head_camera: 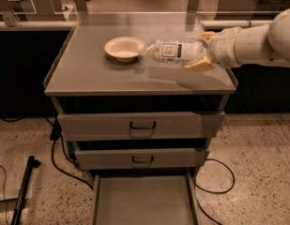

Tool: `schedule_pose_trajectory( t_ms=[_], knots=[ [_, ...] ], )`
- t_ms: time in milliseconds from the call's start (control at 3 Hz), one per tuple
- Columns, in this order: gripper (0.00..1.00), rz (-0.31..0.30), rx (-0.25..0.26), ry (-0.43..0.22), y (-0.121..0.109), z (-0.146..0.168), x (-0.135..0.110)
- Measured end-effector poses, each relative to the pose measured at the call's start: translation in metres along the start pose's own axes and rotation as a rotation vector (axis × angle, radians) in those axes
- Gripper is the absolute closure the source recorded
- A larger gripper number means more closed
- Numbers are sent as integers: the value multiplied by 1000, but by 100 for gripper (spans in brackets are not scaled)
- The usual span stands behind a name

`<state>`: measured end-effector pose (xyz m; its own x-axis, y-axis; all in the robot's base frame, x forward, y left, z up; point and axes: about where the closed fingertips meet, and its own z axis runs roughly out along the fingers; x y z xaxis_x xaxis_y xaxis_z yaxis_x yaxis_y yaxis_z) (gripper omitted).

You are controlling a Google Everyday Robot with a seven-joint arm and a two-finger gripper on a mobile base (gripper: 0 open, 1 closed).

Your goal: Pick blue plastic bottle from bottom drawer and place on counter

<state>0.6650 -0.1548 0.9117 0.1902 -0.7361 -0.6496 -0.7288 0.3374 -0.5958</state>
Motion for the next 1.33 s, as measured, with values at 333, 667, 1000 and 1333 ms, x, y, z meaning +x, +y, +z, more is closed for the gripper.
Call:
schedule_pose_trajectory(
  t_ms=[333, 667, 1000, 1333],
  knots=[
    [100, 176, 106, 60, 8, 29, 17],
    [100, 259, 195, 59, 3, 46, 32],
    [100, 312, 241, 65, -5, 54, 48],
    [98, 358, 261, 76, -9, 56, 62]
  ],
)
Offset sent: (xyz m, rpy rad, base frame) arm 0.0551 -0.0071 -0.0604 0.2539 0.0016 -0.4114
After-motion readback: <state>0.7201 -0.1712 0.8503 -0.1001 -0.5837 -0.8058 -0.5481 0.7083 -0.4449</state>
